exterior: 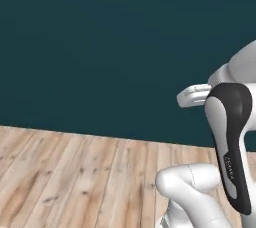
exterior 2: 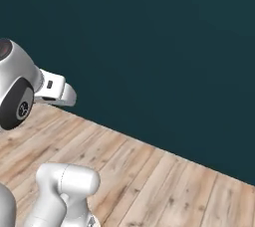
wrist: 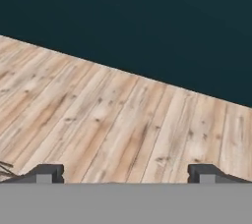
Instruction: Open the fridge, remove the apple, tomato, and steak, and place them on any counter.
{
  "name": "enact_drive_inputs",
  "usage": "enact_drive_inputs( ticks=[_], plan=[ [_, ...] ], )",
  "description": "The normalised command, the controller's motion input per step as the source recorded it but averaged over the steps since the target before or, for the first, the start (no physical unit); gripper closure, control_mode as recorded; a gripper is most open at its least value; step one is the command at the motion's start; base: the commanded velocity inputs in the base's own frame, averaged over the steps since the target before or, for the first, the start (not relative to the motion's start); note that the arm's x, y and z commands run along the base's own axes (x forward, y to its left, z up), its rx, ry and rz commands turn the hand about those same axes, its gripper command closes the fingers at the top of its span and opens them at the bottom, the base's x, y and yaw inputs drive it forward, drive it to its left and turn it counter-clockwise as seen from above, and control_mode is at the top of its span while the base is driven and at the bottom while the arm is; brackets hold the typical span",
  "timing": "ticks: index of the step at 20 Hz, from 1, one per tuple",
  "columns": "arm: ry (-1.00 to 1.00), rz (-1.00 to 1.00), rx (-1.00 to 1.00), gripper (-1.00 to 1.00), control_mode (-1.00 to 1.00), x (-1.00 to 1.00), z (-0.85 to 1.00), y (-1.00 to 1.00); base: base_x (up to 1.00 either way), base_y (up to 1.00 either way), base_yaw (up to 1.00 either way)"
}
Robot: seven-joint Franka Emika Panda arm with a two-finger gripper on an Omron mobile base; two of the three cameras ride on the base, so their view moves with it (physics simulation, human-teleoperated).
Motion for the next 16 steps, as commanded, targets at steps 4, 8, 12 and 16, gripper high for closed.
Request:
enact_drive_inputs(
  ticks=[4, 8, 12, 16],
  plan=[
    [0.0, 0.0, 0.0, -1.0, 1.0, 0.0, 0.0, 0.0, -0.19, -0.46, -0.73],
    [0.0, 0.0, 0.0, -1.0, 1.0, 0.0, 0.0, 0.0, -0.02, -0.54, -0.75],
    [0.0, 0.0, 0.0, -1.0, 1.0, 0.0, 0.0, 0.0, 0.0, -0.4, -0.82],
    [0.0, 0.0, 0.0, -1.0, 1.0, 0.0, 0.0, 0.0, 0.0, -0.46, -0.83]
  ],
)
